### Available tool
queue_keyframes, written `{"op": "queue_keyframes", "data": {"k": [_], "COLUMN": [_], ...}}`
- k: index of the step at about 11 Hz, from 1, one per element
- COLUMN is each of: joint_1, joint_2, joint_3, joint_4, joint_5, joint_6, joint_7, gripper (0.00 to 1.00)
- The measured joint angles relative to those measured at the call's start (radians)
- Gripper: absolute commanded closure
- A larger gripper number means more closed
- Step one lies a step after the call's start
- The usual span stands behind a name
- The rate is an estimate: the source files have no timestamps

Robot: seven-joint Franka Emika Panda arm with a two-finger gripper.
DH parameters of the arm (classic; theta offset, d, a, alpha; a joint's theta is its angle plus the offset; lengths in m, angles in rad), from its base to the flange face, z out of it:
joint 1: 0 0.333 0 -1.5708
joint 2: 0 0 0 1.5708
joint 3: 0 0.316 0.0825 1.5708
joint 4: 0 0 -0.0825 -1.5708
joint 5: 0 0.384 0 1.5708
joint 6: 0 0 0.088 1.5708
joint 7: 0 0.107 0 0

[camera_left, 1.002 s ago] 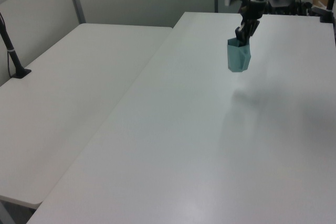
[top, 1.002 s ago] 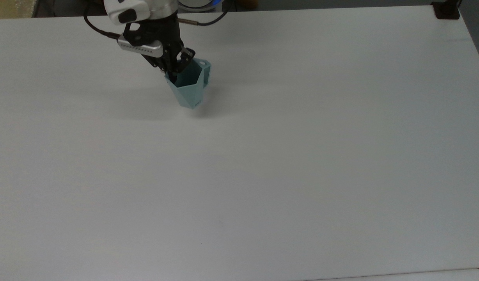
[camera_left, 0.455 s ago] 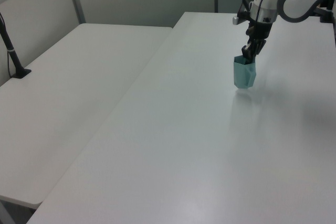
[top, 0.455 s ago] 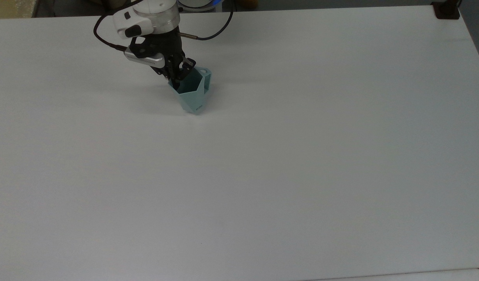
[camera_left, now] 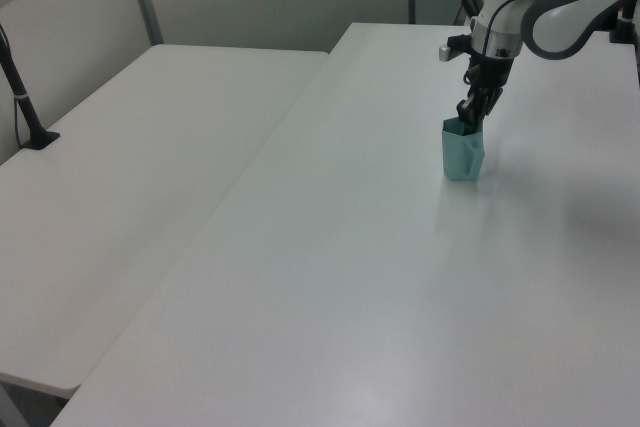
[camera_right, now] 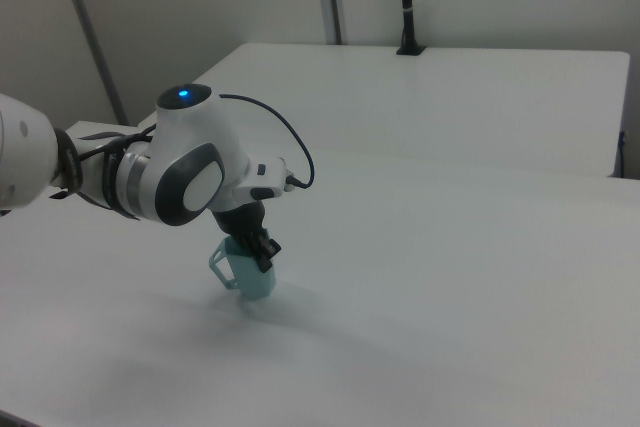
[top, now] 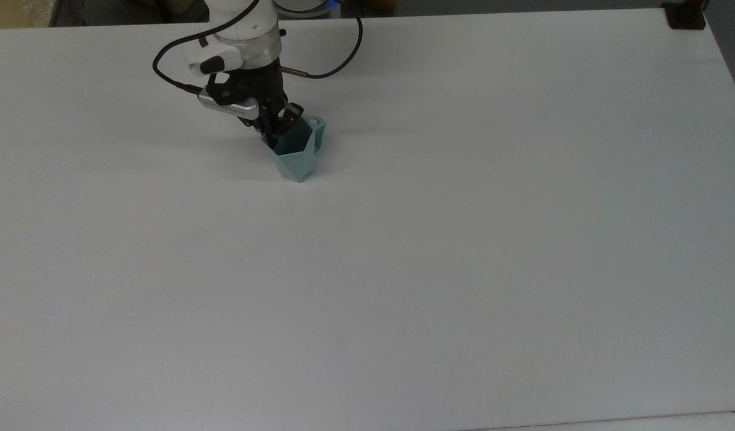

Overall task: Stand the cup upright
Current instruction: 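Lower the upright cup onto the table, then open the gripper and raise it away from the cup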

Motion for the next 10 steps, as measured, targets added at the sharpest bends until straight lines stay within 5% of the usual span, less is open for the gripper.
{"op": "queue_keyframes", "data": {"k": [2, 10], "joint_1": [0.000, -0.002], "joint_2": [0.000, -0.051], "joint_3": [0.000, -0.001], "joint_4": [0.000, 0.172], "joint_5": [0.000, 0.000], "joint_6": [0.000, -0.264], "joint_7": [0.001, 0.000], "gripper": [0.00, 0.00]}}
